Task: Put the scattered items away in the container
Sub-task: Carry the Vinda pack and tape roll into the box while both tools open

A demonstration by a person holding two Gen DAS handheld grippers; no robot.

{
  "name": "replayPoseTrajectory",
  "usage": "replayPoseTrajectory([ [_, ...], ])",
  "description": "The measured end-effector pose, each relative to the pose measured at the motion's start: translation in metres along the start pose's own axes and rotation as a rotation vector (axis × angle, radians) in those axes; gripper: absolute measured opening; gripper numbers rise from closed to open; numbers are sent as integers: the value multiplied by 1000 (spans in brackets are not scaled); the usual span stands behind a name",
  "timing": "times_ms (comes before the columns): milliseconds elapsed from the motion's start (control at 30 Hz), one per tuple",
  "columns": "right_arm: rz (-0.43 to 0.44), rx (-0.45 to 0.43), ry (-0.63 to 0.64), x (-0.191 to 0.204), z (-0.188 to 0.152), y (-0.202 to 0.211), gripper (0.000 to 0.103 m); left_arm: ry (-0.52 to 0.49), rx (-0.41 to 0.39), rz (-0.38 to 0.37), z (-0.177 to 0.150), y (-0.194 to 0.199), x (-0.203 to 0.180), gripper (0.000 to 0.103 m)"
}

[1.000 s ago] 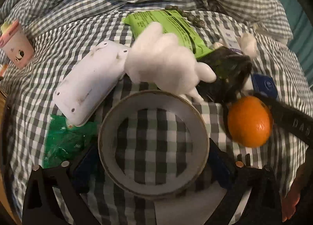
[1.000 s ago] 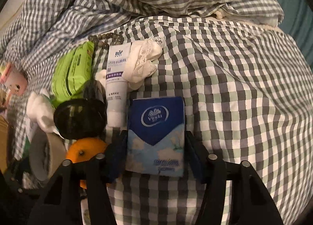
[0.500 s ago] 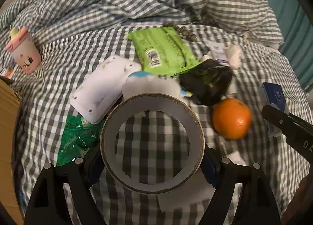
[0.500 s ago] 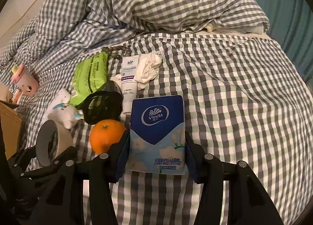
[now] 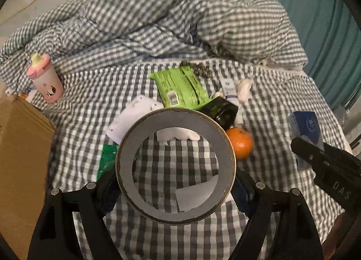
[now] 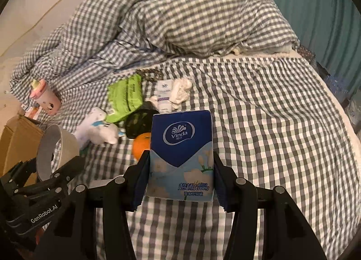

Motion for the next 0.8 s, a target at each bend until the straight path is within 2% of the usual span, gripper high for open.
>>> replayPoseTrajectory([
  [367,8,-69,35,24,-13,62,51,-2,-68,0,-12,59,8,84],
  [800,8,-149,73,54,-39,129,51,24,-135,-7,-39,124,37,84],
])
Point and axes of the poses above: each gripper's, at about its wrist camera, not at the fingertips, and y roughly against the way its jaws point, x to its left, z to its top, the point moved 3 cm from there along -y, roughly the way its jaws point, and after that the axes turned 3 degrees about y, right-handed, at the moved point
